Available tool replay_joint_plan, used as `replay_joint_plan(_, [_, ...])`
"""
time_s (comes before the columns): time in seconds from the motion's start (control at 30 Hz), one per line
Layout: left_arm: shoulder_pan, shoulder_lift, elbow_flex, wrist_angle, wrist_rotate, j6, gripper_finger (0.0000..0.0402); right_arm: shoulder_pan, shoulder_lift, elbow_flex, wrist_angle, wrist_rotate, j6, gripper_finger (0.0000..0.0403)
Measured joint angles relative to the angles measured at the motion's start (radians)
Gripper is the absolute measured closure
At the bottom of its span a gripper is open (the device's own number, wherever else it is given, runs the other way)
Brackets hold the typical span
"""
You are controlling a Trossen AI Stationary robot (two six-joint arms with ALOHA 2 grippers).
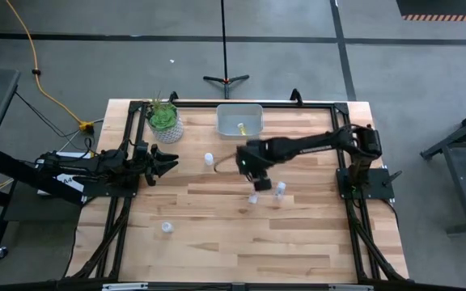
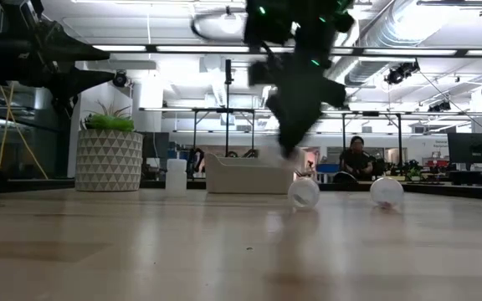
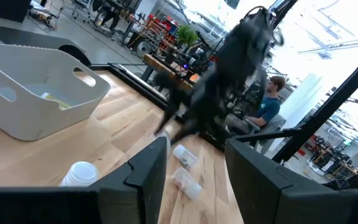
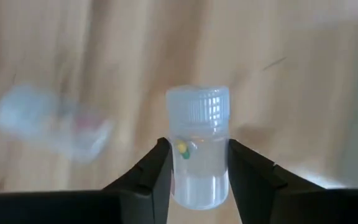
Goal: Pick and place pill bottles into a basket
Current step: Put the transparent pill bottle into the gray bin
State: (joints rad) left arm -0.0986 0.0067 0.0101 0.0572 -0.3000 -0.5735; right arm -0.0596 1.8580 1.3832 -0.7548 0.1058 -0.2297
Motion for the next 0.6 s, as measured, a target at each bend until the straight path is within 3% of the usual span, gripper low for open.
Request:
replay_joint_plan(0.17, [0.000,0.000,0.000,0.000,0.000,0.000,0.0204,-0.096,0.000,0.127,0.091,0.082,0.032,0.0275])
replay_joint_plan(0.3, [0.000,0.000,0.000,0.000,0.000,0.000,0.0204,-0.217,0.000,0.169,0.161,0.124,0.193,0.0274])
replay_joint_plan(0.53, [0.000,0.000,0.000,0.000,0.000,0.000,0.0204,-0.403,0.014,0.164,0.167,-0.004,0.671,0.0271])
replay_joint_plan(0.6, [0.000,0.000,0.000,0.000,0.000,0.000,0.0204,-0.428,0.021,0.157,0.177,-0.039,0.742,0.0271])
